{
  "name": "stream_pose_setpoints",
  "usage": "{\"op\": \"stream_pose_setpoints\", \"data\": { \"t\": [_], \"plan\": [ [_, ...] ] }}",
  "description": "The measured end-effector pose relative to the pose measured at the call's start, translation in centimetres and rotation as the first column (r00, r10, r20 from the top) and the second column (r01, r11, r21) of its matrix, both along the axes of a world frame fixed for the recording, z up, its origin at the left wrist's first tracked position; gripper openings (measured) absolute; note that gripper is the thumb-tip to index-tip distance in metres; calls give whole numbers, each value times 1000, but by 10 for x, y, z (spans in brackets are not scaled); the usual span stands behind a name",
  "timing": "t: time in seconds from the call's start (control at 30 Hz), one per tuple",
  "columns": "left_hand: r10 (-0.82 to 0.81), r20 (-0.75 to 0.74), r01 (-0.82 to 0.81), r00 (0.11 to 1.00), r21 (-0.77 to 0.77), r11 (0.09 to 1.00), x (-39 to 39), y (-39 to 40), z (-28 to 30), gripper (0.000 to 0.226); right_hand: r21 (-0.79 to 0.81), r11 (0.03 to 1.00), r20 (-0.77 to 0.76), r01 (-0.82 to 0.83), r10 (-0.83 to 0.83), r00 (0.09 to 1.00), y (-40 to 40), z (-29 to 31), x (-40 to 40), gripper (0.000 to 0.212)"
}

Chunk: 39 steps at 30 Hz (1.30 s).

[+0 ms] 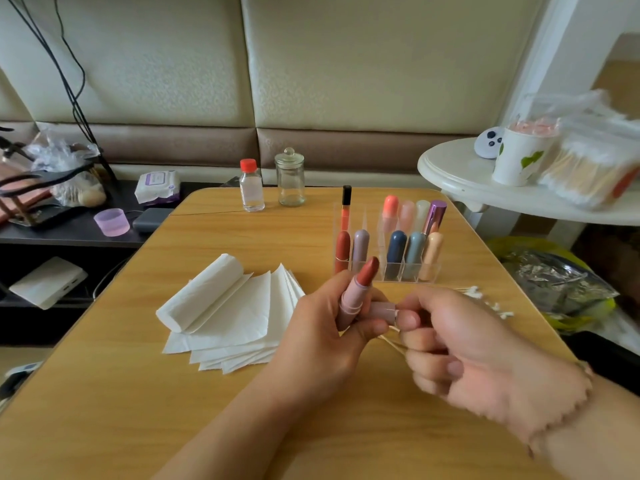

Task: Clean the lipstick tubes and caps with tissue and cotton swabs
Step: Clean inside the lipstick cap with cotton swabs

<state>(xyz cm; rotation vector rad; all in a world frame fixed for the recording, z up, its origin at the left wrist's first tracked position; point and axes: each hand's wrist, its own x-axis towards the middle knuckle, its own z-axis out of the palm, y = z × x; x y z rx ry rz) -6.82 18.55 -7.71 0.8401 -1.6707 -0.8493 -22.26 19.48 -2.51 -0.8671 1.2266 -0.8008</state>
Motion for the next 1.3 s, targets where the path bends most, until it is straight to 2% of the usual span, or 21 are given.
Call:
{"op": "stream_pose_setpoints", "data": {
  "t": [0.03, 0.1, 0.23, 0.33, 0.4, 0.43, 0.47, 0.5, 0.53, 0.57, 0.6, 0.63, 0.7, 0.77, 0.83, 0.87, 0.97, 1.03, 1.07, 1.17, 1.3],
  "plan": [
    [10, 7, -9, 1000, -10, 1000, 0, -1, -2, 26, 59, 998, 80, 15, -20, 997, 1, 0, 1, 42],
    [14, -45, -13, 999, 28, 1000, 1, -2, -3, 15, 53, 997, 150, 62, -69, 986, 2, 0, 0, 43],
    [27, -191, -14, 981, 72, 997, 5, -6, 5, 31, -183, 968, 142, 172, -147, 979, 5, 1, -15, 44],
    [4, -287, 27, 958, 105, 994, 7, -5, 9, 33, -314, 936, 176, 162, -110, 978, 10, -1, -31, 42],
    [-23, -370, 81, 929, 142, 986, 7, -7, 8, 20, -424, 903, 138, 73, -15, 990, 16, -7, -34, 38],
    [-33, -411, 108, 911, 159, 981, 8, -8, 7, 20, -511, 860, 68, 3, 37, 997, 20, -12, -35, 35],
    [-45, -451, 137, 892, 173, 975, 9, -9, 7, 23, -639, 761, -107, -111, 55, 993, 24, -17, -37, 35],
    [-53, -481, 159, 875, 184, 970, 10, -10, 7, 25, -750, 584, -395, -310, -20, 919, 26, -27, -42, 32],
    [-52, -507, 175, 860, 199, 964, 11, -10, 8, 25, -753, 410, -627, -515, -211, 750, 25, -37, -45, 29],
    [-50, -523, 186, 851, 211, 960, 12, -10, 7, 25, -684, 287, -721, -671, -406, 561, 25, -45, -45, 26],
    [-48, -533, 196, 845, 225, 954, 12, -10, 7, 24, -598, 228, -740, -768, -524, 421, 26, -52, -44, 25],
    [-50, -539, 206, 841, 232, 951, 11, -10, 7, 23, -542, 199, -728, -816, -597, 338, 27, -59, -40, 24],
    [-61, -543, 224, 837, 239, 945, 9, -10, 5, 22, -492, 189, -710, -850, -652, 266, 27, -69, -33, 22],
    [-67, -559, 245, 826, 250, 937, 9, -10, 4, 20, -442, 182, -743, -878, -623, 245, 26, -68, -34, 20],
    [-62, -575, 255, 816, 261, 931, 8, -10, 4, 20, -441, 190, -793, -877, -540, 282, 25, -55, -37, 16],
    [-56, -585, 260, 809, 271, 927, 9, -10, 5, 19, -490, 213, -800, -845, -495, 340, 24, -47, -37, 16],
    [-64, -612, 300, 788, 292, 908, 10, -11, 5, 17, -759, 306, -649, -575, -423, 632, 12, -24, -32, 14],
    [-96, -630, 345, 770, 286, 894, 10, -10, 7, 15, -818, 446, -512, -363, -279, 812, -1, -15, -22, 25],
    [-118, -646, 375, 754, 276, 885, 10, -9, 8, 14, -799, 515, -466, -310, -206, 860, -7, -13, -16, 32],
    [-168, -684, 444, 710, 250, 860, 10, -7, 9, 10, -738, 632, -341, -236, -47, 939, -17, -19, 2, 41],
    [-221, -657, 463, 721, 218, 859, 9, -6, 10, 7, -710, 698, -167, -88, -46, 985, -18, -27, 10, 34]
  ]
}}
